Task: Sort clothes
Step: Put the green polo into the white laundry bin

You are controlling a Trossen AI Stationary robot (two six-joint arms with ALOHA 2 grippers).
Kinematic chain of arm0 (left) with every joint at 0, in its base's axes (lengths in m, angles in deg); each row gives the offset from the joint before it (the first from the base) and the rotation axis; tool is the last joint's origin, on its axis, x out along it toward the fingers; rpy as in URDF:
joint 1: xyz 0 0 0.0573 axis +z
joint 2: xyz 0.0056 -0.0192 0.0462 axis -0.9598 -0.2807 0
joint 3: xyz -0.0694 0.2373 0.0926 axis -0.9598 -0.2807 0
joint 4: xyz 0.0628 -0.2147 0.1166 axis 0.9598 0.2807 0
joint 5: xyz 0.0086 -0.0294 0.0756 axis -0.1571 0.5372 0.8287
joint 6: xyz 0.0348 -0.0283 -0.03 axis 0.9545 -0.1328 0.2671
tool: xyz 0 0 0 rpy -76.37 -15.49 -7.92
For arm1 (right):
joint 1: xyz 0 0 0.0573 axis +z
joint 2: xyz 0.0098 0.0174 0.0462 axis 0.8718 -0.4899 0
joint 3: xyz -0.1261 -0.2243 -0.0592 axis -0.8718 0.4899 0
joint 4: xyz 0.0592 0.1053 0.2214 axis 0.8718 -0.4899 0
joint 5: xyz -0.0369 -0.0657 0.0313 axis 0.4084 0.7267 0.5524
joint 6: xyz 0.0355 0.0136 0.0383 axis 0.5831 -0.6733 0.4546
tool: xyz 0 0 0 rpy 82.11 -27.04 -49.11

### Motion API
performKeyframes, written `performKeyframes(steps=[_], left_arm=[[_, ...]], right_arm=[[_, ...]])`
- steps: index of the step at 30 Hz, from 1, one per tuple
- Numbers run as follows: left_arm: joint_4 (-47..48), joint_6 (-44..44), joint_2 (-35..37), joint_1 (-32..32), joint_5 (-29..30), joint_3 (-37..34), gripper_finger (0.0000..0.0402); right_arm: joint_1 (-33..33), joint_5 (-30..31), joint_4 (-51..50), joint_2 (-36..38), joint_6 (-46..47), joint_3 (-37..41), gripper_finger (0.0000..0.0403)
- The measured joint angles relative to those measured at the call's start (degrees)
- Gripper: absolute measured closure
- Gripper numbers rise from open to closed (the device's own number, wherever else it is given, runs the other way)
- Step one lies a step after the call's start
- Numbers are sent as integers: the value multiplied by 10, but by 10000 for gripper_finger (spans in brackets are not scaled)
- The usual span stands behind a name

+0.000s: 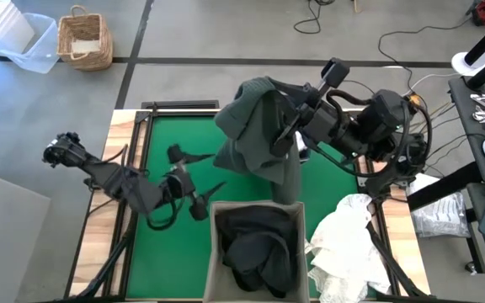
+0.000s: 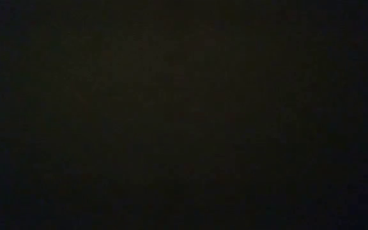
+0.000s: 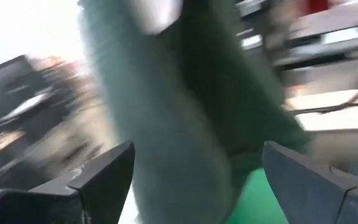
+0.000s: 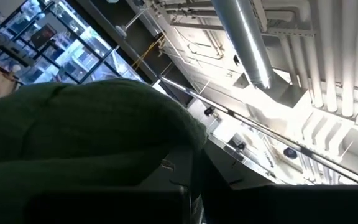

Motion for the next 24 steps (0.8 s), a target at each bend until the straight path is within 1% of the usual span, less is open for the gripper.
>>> performKeyframes(steps=[1, 2, 3, 4, 7, 8, 12, 16, 20, 22, 24], left_arm=[[-4, 13, -2, 11, -50, 9, 74], [-8, 24, -5, 20, -85, 19, 74], [-16, 30, -9, 29, -104, 29, 74], [-26, 34, -13, 37, -103, 40, 74], [-41, 43, -22, 58, -66, 68, 74], [-45, 47, -25, 66, -71, 77, 74], [-49, 67, -42, 94, -160, 110, 74], [-56, 72, -67, 124, -207, 149, 74], [-53, 79, -103, 152, -281, 183, 74], [-52, 80, -121, 164, -303, 202, 74], [-52, 79, -140, 175, -304, 224, 74]], right_arm=[[0, -1, 0, 0, 4, 0, 394], [0, -1, 0, 0, 4, 0, 394], [-1, -1, -1, 0, 4, 0, 394], [-1, -1, 0, 0, 4, 0, 394], [0, -1, -1, 0, 5, 0, 394], [0, -1, -2, 0, 7, 0, 394], [0, -6, -15, 0, 18, 0, 394], [0, -22, -16, 0, 31, 1, 394], [0, -28, -14, 0, 39, 1, 394], [0, -29, -14, 0, 40, 1, 394], [0, -29, -14, 0, 44, 1, 394]])
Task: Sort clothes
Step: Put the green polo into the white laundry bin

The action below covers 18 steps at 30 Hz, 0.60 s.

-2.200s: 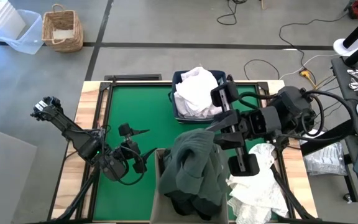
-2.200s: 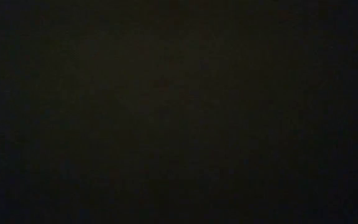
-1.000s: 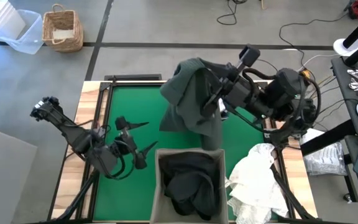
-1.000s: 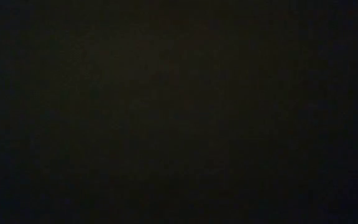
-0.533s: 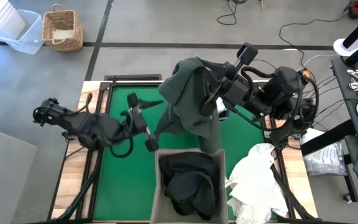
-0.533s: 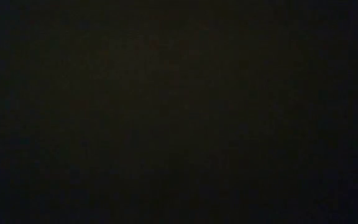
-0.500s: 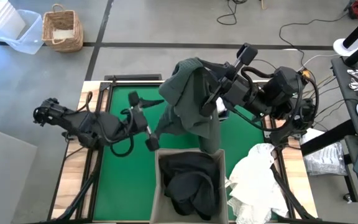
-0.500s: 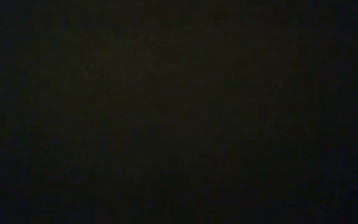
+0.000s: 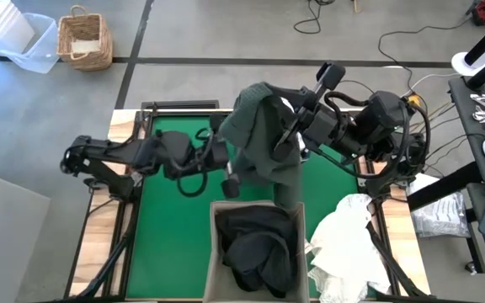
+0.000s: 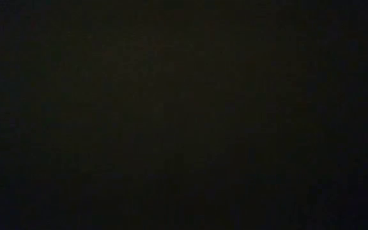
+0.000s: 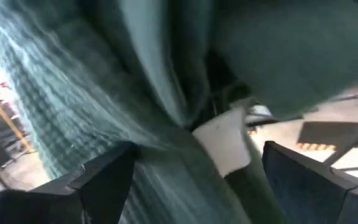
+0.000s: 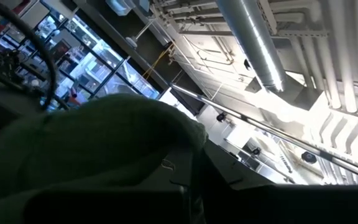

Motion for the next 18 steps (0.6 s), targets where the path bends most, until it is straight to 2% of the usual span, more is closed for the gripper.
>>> performKeyframes(steps=[7, 18], left_arm=[[7, 6, -63, 17, -41, 82, 74], [60, 26, -151, 34, -40, 227, 74]], right_arm=[[0, 0, 1, 0, 8, 0, 394], [0, 2, 0, 0, 36, 0, 394]])
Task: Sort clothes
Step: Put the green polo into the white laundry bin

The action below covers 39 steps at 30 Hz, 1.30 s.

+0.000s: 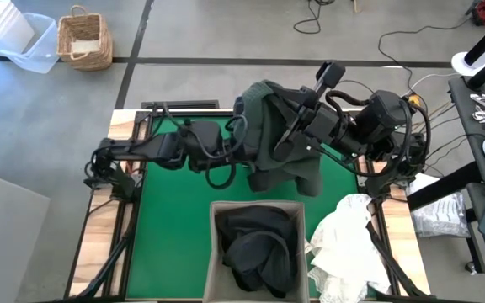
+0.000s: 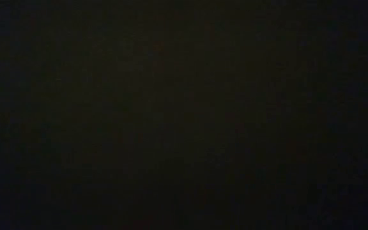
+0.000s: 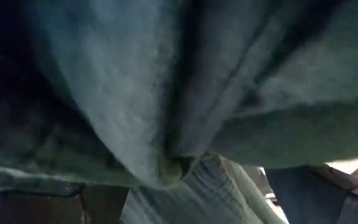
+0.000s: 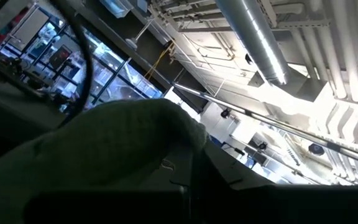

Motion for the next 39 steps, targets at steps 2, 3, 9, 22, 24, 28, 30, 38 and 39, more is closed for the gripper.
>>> performKeyframes(steps=[2, 3, 9, 22, 24, 28, 30, 38, 39], left_arm=[[5, 3, -8, 4, 10, 15, 74], [9, 0, -10, 4, 23, 19, 74], [43, 6, -13, 5, 97, 20, 104], [82, 26, -12, 4, 103, 18, 388], [89, 25, -9, 4, 103, 18, 397], [101, 24, -1, 0, 88, 18, 400], [106, 21, 4, -6, 83, 18, 400], [133, 5, 31, -20, 79, 16, 401], [132, 5, 37, -21, 81, 16, 401]], right_arm=[[0, 0, -3, 0, 1, 0, 394], [0, 0, -3, 0, 1, 0, 394], [0, 2, -14, 0, 15, 0, 394], [0, 73, -58, 1, 16, 0, 381], [0, 103, -83, 1, 13, 0, 371], [0, 182, -144, 3, 40, 0, 337], [0, 207, -192, 9, 82, 0, 310], [0, 209, -387, 47, 271, 0, 193], [0, 210, -402, 54, 284, 0, 181]])
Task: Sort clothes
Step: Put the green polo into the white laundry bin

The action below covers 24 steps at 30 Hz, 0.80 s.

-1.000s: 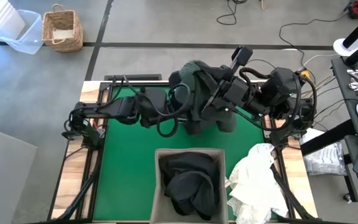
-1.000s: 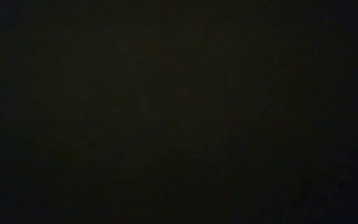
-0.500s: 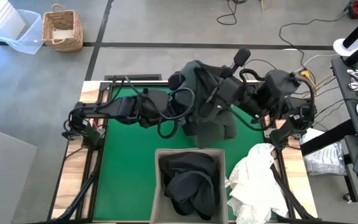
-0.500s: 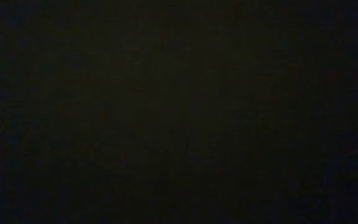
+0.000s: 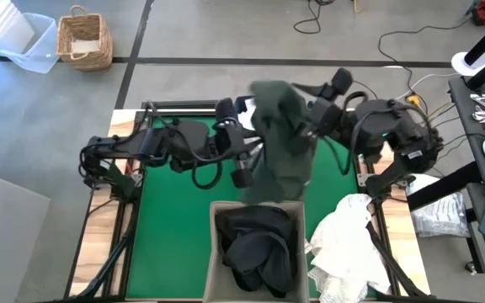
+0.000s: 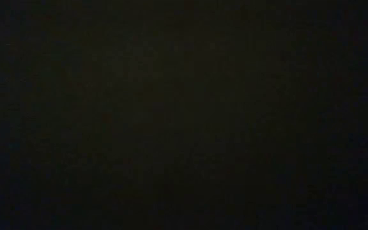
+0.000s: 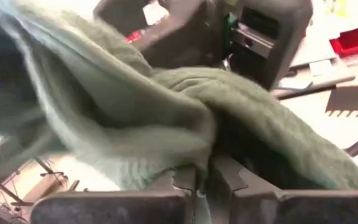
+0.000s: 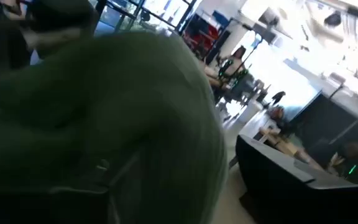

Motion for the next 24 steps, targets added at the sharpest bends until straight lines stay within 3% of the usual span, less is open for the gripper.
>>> performKeyframes(steps=[8, 14, 18, 24], left_arm=[[-2, -14, 45, -2, 11, 0, 401], [-16, -15, 69, -2, 12, 0, 401], [-19, -15, 72, -2, 11, 0, 401], [-30, -14, 72, -2, 12, 0, 402]], right_arm=[[1, -24, -104, 57, 84, 0, 121], [-3, -215, -221, 84, 183, 9, 105], [-2, -245, -207, 81, 185, 44, 99], [-3, -245, -78, 82, 134, 128, 96]])
